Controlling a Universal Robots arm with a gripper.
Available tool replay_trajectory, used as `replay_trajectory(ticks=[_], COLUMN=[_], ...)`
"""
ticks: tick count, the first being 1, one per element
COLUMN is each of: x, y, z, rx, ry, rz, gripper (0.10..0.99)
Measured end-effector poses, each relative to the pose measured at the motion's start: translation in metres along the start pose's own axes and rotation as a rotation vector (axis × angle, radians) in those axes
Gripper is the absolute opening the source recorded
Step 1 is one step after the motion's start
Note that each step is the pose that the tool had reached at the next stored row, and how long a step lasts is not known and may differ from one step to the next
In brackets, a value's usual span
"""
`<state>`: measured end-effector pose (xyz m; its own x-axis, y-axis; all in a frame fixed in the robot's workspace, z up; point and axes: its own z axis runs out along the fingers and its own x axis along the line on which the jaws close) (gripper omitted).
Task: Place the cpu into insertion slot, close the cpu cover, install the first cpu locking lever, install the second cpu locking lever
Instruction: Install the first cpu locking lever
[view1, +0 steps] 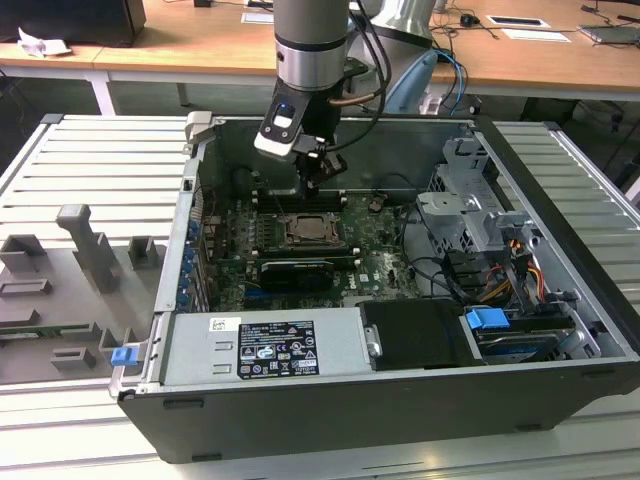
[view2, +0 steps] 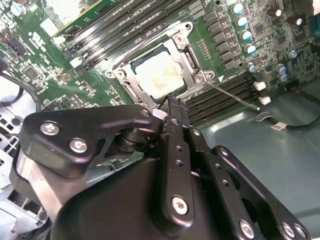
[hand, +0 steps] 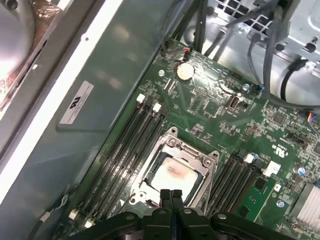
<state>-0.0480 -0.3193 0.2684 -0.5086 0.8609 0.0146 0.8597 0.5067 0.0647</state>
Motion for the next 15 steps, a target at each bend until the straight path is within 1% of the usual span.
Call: replay_trajectory(ticks=[2,6,8,13,15], x=[0.0,0.0,0.0,0.0,0.0], y=[0.0,0.0,0.0,0.0,-0.0001], z=[0.0,0.0,0.0,0.0,0.0], rx=[0.0,0.001,0.002,0.002,0.003], ry=[0.002,0.0047,0.0067,0.0099,0.0121], rz=[-0.03,-0.072,-0.103,-0.152,-0.185], gripper=[0.106,0.106,0.106,0.106,0.106])
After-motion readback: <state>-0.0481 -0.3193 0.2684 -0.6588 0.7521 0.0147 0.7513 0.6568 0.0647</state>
